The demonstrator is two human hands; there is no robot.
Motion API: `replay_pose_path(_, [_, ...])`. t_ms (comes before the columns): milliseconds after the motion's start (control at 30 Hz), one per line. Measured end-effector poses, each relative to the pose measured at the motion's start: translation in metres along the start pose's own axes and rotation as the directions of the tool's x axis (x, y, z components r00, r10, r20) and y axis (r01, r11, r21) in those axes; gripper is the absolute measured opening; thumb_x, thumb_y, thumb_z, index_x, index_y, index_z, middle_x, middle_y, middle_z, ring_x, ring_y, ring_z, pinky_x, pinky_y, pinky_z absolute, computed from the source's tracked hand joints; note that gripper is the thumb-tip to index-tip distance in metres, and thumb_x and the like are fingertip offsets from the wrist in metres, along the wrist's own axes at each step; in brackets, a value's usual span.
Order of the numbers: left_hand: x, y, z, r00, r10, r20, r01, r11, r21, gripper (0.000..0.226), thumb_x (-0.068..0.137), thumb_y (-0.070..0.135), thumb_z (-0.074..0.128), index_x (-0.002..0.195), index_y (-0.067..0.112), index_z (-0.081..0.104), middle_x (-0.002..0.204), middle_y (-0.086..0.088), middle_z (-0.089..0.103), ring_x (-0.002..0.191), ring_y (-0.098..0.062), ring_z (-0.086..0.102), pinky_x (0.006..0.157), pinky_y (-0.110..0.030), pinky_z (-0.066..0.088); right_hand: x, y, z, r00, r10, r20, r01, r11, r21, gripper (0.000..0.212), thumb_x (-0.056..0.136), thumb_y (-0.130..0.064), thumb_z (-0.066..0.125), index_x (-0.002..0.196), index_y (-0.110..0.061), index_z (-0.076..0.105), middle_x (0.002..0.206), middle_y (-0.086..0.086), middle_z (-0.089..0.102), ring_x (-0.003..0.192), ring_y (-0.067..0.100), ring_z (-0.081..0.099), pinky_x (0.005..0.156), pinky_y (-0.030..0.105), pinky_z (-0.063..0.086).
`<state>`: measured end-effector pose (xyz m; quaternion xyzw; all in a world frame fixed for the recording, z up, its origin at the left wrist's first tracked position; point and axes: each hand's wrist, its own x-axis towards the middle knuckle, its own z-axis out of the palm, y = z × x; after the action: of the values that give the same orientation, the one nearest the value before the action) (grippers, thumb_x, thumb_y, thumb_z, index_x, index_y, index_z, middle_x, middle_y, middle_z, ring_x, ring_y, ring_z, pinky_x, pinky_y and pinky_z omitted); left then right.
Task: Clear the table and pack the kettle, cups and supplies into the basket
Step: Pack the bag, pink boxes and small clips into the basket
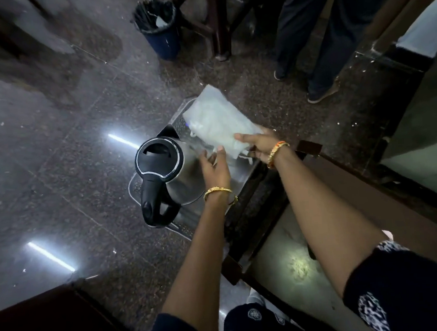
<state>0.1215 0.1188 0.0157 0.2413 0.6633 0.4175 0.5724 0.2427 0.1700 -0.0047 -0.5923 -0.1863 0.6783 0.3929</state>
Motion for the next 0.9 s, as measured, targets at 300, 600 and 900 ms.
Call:
replay_pose_path(300, [0.041,0.016,0.016,0.988,-0.138,-0.065,0.143,0.985,0.093,0.07,0.097,0.041,0.033,0.15,0.014,-0.006,0.156,-0.011,0.021,0.14,-0.028,0.031,0.115,-0.043,0.029,0.049,0.002,0.054,0.953,-0.157,-0.259,0.032,0.902,-0.431,0.058,0.071,-0.026,0.079,0.118,-0.008,0.049,0.111,0.008,0.059,0.095,0.026,0.061,0.078,0.036,0.055])
replay_pose_path(600, [0.029,0.022,0.018,0.988,-0.075,-0.134,0.086,0.993,0.078,0.063,0.098,0.037,0.032,0.15,0.012,0.006,0.151,-0.017,0.032,0.135,-0.026,0.038,0.112,-0.033,0.031,0.053,0.023,0.061,0.838,-0.494,-0.232,0.01,0.44,-0.898,0.061,0.076,-0.043,0.065,0.122,-0.007,0.047,0.129,0.018,0.051,0.119,0.036,0.049,0.092,0.043,0.045])
replay_pose_path(900, [0.022,0.012,0.013,0.983,-0.142,-0.116,0.169,0.947,0.273,0.046,0.1,0.029,0.026,0.131,0.005,0.05,0.139,-0.017,0.05,0.124,-0.03,0.048,0.092,-0.029,0.036,0.047,0.012,0.057,0.856,-0.508,-0.095,0.145,0.411,-0.9,0.044,0.079,-0.026,0.071,0.113,-0.007,0.051,0.126,0.017,0.049,0.114,0.034,0.051,0.094,0.042,0.045])
